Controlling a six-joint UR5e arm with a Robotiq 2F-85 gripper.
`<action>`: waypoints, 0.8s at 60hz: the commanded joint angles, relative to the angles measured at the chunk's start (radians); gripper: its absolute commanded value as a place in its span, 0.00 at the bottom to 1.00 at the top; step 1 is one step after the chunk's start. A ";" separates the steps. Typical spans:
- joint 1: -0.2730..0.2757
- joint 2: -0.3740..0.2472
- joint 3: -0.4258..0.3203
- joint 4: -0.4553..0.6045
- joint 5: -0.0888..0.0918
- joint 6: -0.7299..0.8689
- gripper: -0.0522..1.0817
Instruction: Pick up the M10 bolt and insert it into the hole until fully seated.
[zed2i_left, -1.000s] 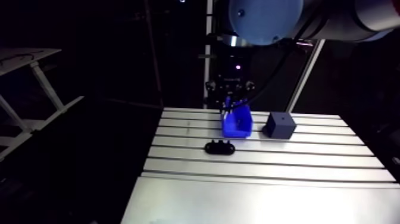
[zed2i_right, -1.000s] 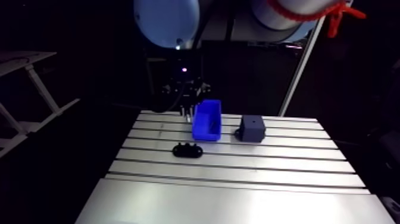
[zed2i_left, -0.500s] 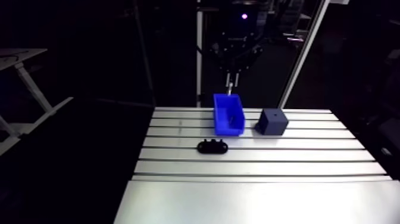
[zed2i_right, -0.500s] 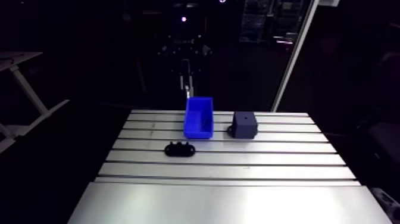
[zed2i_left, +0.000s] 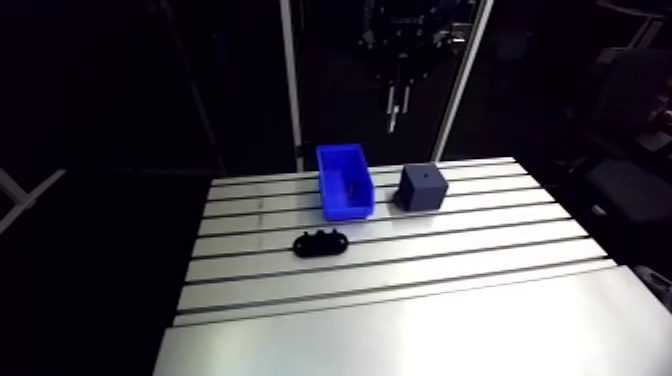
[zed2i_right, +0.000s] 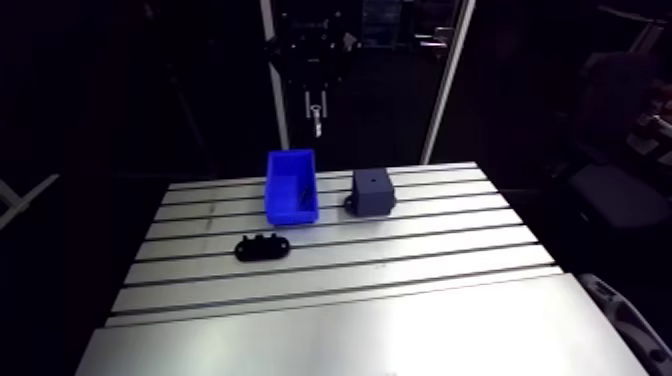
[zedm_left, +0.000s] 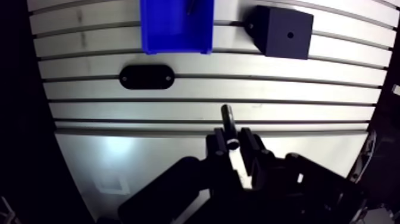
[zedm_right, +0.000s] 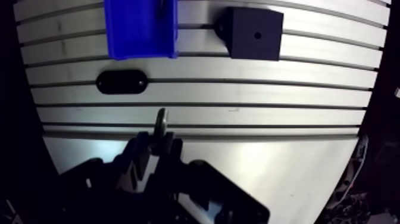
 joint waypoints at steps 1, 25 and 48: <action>-0.107 0.083 -0.067 0.033 -0.028 -0.052 1.00; -0.133 0.165 -0.120 0.030 -0.035 -0.071 1.00; -0.136 0.195 -0.142 0.032 -0.032 -0.060 1.00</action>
